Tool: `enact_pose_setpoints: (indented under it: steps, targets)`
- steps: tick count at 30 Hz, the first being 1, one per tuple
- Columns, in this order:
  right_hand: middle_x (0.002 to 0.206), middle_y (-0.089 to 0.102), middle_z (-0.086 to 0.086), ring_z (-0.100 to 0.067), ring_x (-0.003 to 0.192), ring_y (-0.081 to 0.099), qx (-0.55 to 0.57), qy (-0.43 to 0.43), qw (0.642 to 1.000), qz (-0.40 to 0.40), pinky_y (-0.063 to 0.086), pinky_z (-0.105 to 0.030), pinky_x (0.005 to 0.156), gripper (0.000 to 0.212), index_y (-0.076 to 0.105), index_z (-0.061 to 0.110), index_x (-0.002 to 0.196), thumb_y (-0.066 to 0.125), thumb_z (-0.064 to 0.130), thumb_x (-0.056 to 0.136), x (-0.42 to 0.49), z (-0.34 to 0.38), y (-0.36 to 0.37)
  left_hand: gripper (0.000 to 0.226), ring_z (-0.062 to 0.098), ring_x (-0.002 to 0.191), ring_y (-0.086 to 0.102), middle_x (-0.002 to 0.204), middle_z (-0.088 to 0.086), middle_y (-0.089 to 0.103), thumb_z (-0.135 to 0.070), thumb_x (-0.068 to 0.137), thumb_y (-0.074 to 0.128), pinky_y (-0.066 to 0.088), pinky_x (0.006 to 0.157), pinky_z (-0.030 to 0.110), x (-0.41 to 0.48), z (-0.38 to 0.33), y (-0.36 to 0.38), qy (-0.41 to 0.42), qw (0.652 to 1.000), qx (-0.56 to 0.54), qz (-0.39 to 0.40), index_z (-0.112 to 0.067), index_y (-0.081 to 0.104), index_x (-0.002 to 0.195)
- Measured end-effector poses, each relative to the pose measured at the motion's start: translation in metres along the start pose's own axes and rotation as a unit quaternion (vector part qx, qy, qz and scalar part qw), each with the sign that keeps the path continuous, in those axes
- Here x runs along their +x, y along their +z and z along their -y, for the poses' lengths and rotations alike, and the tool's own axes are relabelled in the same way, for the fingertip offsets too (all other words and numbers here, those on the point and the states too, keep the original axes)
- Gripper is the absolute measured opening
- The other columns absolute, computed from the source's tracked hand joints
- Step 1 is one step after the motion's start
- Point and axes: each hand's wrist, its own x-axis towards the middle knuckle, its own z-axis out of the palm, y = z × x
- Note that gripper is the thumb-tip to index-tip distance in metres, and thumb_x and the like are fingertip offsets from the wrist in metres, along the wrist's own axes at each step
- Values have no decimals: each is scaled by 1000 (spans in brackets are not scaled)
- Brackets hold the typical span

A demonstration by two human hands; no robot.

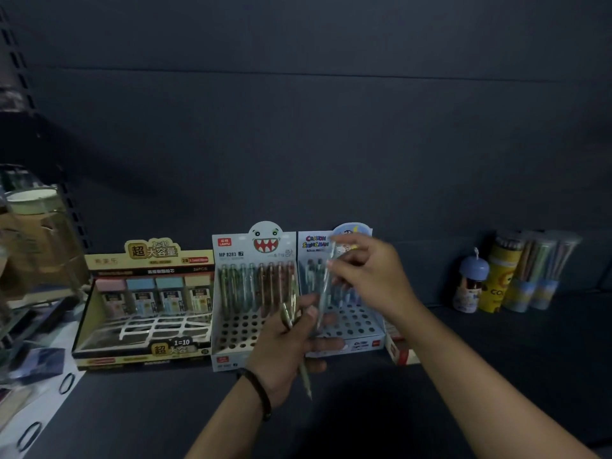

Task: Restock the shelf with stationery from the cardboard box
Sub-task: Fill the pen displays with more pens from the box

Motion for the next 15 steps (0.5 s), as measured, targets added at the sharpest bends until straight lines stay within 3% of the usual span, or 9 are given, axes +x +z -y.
enact_pose_setpoints:
  steps: [2,4,5,6,8,9,11,15]
  targets:
    - [73,78,-2,-16,66,76,-40,-34,996,-75,62,-33,70,34,73,25,122,81,11,92,5,-4,-10,29,29,68,76,102,0,82,-36,107,57,46,45,27,2,4,-5,-3,998,32,-44,-18,62,129]
    - [73,77,5,-10,71,75,-164,-67,978,-108,60,-33,84,33,73,29,125,80,20,94,9,-16,-15,38,18,47,49,80,-4,75,-41,104,61,34,42,25,4,11,-12,-8,995,47,-86,-9,62,124]
    - [73,76,7,-8,73,74,-216,-77,968,-104,57,-29,90,33,73,29,128,78,24,95,9,-23,-13,40,15,46,37,74,-3,65,-42,102,64,31,41,25,5,14,-16,-17,994,35,-98,-6,62,121]
    - [73,75,8,-7,73,72,-246,-82,961,-99,53,-20,90,34,72,28,131,76,26,97,8,-28,-10,37,14,48,32,73,-1,56,-39,101,67,30,41,25,4,15,-18,-29,995,11,-96,-6,63,117]
    - [73,75,6,-8,69,70,-262,-89,956,-97,40,1,78,36,72,25,134,75,26,98,9,-37,-3,18,15,52,33,75,2,48,-19,98,73,32,43,25,2,14,-22,-48,995,-60,-68,-8,61,108]
    - [75,75,5,-9,68,69,-267,-96,953,-105,37,4,75,36,73,24,134,75,25,98,10,-41,1,13,15,54,36,75,3,48,-7,97,69,34,44,26,2,13,-23,-51,992,-103,-55,-8,59,106]
    - [85,79,1,-11,73,70,-285,-114,944,-120,39,2,78,36,74,21,133,76,21,97,14,-47,5,20,18,58,44,75,6,51,10,99,50,37,49,30,2,14,-25,-39,984,-166,-43,-5,60,106]
    - [100,81,-2,-15,85,74,-308,-145,931,-130,60,-29,87,36,74,19,133,76,20,97,20,-53,11,28,21,70,53,83,9,58,8,108,40,44,67,35,-4,14,-30,15,986,-160,-49,1,66,112]
